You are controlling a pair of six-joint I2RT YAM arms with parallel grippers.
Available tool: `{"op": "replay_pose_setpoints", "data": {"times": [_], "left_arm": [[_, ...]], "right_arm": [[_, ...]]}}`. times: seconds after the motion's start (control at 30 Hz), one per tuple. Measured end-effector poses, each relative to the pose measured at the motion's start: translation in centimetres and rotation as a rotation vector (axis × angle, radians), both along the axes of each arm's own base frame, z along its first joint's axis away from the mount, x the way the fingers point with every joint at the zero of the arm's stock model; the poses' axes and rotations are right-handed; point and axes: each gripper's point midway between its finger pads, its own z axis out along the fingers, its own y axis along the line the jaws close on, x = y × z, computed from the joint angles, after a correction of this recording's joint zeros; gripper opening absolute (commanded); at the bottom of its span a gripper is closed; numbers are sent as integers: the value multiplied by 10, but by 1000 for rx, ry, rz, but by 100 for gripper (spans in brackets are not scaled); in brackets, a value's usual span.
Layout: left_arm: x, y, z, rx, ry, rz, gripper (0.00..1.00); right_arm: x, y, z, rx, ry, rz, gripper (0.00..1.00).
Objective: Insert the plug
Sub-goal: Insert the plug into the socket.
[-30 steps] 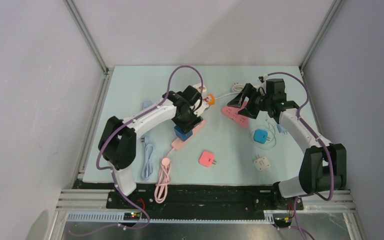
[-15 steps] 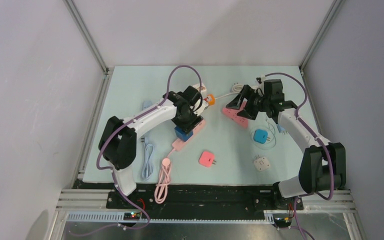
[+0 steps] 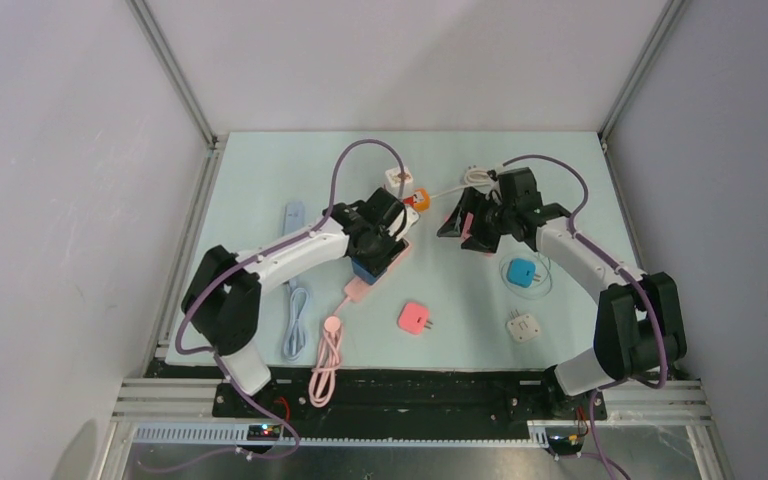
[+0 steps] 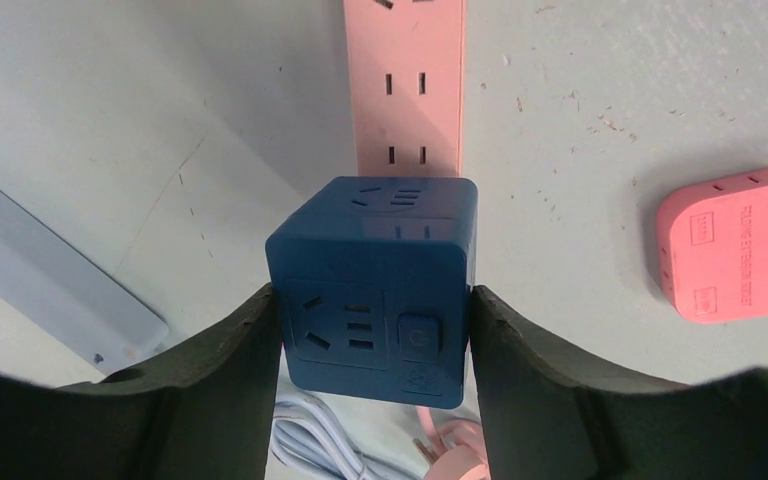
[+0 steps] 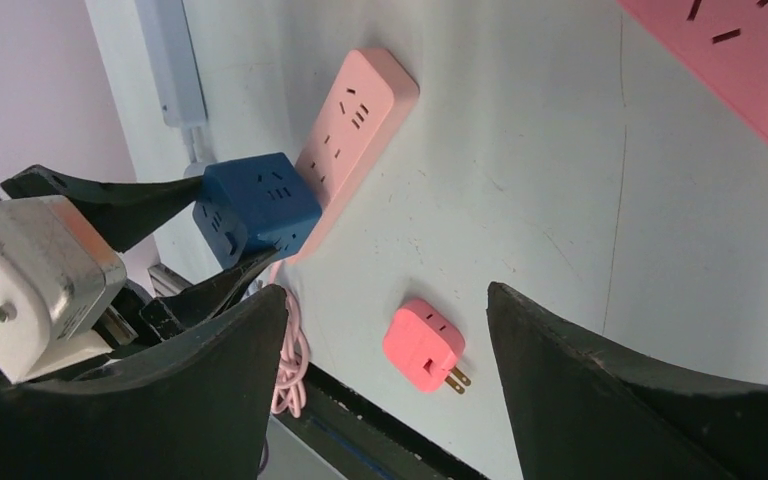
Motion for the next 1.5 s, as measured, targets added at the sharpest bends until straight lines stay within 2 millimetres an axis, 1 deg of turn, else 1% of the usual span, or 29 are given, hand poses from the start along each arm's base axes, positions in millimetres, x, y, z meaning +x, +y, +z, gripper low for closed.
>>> {"op": "replay_pose_setpoints", "data": {"times": [0.1, 0.2, 0.43, 0.73, 0.93, 1.13, 1.5], "left_arm": [[0, -5, -3, 8, -35, -13, 0], [-1, -5, -9, 23, -52, -18, 0], [-1, -3, -10, 11, -91, -13, 0], [1, -4, -14, -22, -112, 4, 0], [2, -5, -18, -50, -135, 27, 0], [2, -6, -22, -84, -155, 53, 0], [-1, -5, -27, -175, -228, 77, 0]], "right_arm": [[-4, 4, -4, -15, 10, 2, 73], [-8, 8, -7, -27, 21, 0, 70], [-11, 10, -12, -49, 39, -26, 68], [-23, 18, -18, -77, 73, -29, 67], [-26, 13, -21, -93, 91, -65, 67], [-24, 9, -17, -93, 80, -91, 67], [-21, 4, -17, -93, 85, -111, 67]]}}
